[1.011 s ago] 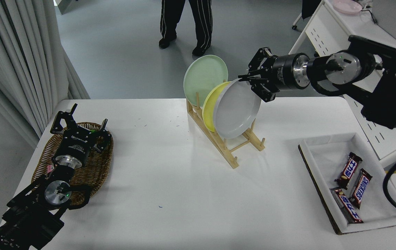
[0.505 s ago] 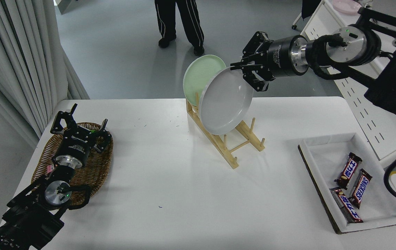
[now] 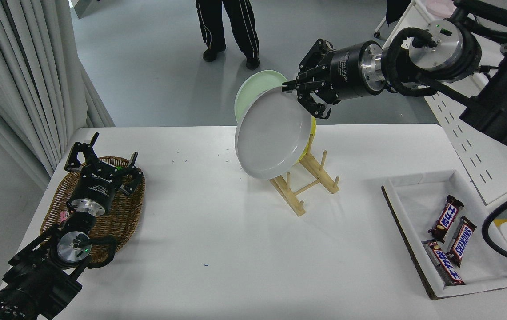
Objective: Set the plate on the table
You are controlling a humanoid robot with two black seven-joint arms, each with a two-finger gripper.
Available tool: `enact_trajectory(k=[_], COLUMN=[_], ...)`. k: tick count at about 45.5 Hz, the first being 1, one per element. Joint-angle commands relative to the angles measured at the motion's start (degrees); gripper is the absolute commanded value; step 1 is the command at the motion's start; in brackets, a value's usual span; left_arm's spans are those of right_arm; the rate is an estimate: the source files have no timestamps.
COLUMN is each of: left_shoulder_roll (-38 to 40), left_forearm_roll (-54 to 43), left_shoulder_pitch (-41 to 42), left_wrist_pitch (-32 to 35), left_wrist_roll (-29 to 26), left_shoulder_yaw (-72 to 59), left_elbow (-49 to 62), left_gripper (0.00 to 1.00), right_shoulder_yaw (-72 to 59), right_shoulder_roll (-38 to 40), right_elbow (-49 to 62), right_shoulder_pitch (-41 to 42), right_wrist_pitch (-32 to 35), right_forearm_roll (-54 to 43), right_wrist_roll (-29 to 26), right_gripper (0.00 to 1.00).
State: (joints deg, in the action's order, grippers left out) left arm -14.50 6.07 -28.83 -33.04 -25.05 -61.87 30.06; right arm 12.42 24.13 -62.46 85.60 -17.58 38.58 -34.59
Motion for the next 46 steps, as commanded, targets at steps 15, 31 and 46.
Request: enact_trajectory(k=[15,31,46], left_shoulder_roll=[0.00,0.00,0.00], left_forearm_roll=[0.00,0.00,0.00], left_shoulder_pitch=[0.00,0.00,0.00], left_wrist_pitch=[0.00,0.00,0.00], left_wrist_roll=[0.00,0.00,0.00], left_shoulder_yaw=[0.00,0.00,0.00], left_elbow=[0.00,0.00,0.00], left_gripper=[1.00,1.00,1.00], right_shoulder_yaw=[8.76,7.97,8.58], right_shoulder_roll=[-10.68,-12.79,-13.14], right_elbow=[-0.38,1.55,2.51], right_shoulder_pitch=[-14.76,-21.26,-27.15], right_wrist_pitch=[-20.21,-27.42,-27.42], right_forearm_roll=[5.72,4.31,4.49], right_wrist_roll=[0.31,0.31,0.13], right_gripper=[0.00,0.00,0.00])
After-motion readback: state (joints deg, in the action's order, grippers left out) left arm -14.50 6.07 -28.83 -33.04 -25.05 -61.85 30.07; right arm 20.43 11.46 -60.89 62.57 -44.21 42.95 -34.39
